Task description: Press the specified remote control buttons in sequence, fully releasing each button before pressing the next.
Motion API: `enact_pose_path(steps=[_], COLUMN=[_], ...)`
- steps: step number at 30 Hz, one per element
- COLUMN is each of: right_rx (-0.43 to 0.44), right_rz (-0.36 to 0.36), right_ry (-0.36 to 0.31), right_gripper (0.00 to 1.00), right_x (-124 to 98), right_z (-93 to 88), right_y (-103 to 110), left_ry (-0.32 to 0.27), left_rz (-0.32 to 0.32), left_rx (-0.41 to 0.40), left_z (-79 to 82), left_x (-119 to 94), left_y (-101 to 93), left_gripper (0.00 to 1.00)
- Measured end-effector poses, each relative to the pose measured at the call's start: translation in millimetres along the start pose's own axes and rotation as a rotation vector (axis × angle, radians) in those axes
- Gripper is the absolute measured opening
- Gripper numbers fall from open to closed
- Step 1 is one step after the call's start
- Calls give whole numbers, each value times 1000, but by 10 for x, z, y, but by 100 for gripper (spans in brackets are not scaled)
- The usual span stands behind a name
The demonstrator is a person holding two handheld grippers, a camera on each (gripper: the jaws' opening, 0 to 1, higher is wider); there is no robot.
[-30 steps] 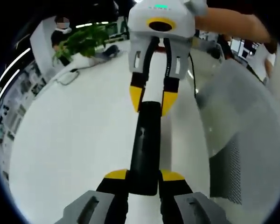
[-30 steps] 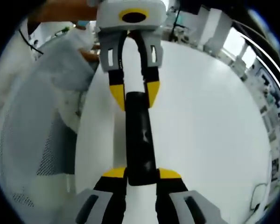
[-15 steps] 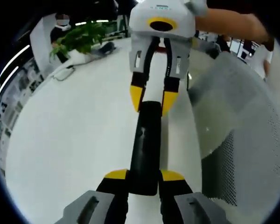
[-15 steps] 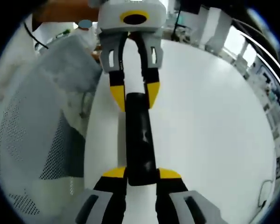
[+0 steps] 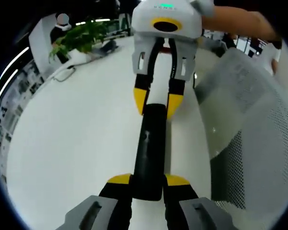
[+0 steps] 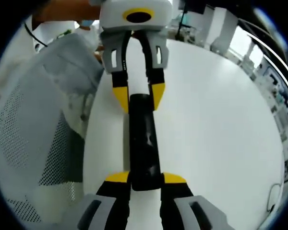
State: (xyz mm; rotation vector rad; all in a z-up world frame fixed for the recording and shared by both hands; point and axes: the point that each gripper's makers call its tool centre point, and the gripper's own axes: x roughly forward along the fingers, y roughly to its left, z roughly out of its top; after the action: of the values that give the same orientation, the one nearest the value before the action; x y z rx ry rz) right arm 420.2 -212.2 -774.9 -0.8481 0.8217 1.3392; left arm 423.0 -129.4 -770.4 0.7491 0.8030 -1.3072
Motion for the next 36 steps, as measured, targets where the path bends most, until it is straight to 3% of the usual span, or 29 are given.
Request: enact_pose_path(steps=[23, 36], right_rx=[-15, -8], right_rz=[9, 7], right_ry=[15, 8], right_gripper=[20, 20], right_x=[109, 106], right_z=[-34, -28], right_y=[7, 4], left_ry=[22, 4], left_rz=[4, 9], left_rx=[-14, -30], left_z=[-86, -95], left_x=[95, 92], left_y=[-4, 7], left_gripper=[23, 24])
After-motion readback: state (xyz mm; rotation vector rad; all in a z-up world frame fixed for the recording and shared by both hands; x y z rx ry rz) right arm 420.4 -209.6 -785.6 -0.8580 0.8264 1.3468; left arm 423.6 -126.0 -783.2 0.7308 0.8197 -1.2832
